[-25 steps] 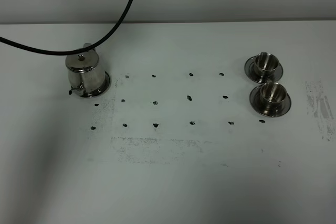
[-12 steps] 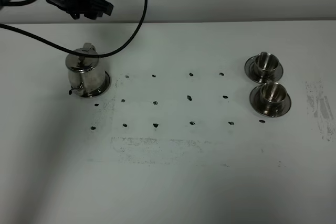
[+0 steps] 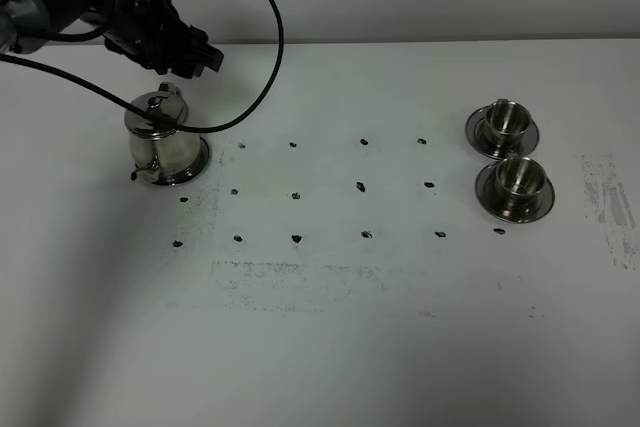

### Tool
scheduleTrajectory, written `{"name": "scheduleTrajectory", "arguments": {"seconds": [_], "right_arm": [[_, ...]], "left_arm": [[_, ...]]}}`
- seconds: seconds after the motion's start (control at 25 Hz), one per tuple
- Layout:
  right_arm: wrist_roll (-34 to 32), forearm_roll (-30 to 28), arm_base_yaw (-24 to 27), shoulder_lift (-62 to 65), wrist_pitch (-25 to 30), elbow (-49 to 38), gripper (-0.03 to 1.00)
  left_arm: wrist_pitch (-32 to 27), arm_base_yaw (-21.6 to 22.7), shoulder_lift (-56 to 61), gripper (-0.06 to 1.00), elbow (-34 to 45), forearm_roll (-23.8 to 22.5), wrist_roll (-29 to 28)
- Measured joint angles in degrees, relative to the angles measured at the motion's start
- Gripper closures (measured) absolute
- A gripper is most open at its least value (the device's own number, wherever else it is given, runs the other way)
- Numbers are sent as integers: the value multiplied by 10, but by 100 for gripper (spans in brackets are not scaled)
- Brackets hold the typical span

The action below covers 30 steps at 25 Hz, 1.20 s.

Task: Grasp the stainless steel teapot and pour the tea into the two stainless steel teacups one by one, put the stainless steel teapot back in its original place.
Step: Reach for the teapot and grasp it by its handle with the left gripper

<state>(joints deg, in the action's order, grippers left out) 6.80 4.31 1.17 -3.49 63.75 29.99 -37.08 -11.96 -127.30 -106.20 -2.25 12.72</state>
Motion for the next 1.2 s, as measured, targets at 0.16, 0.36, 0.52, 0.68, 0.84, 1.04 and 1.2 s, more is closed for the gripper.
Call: {"name": "scheduleTrajectory", "arguments": {"seconds": [0.16,0.36,0.52,0.68,0.84,1.04,1.2], "right_arm": [[0,0,0,0,1,0,44],[0,0,0,0,1,0,44],[0,0,0,0,1,0,44],[0,0,0,0,1,0,44],[0,0,0,0,1,0,44],[0,0,0,0,1,0,44],[0,0,0,0,1,0,44]], "left_arm": [[-1,7,-12,37,0,0,0],[-11,16,-14,37,0,0,0],[-11,25,-14,37,0,0,0],[-12,35,-14,37,0,0,6],[-12,39,-14,37,0,-14,7],[-14,43,-14,37,-1,-30,12],[-30,46,-14,37,-3,-44,32]]}}
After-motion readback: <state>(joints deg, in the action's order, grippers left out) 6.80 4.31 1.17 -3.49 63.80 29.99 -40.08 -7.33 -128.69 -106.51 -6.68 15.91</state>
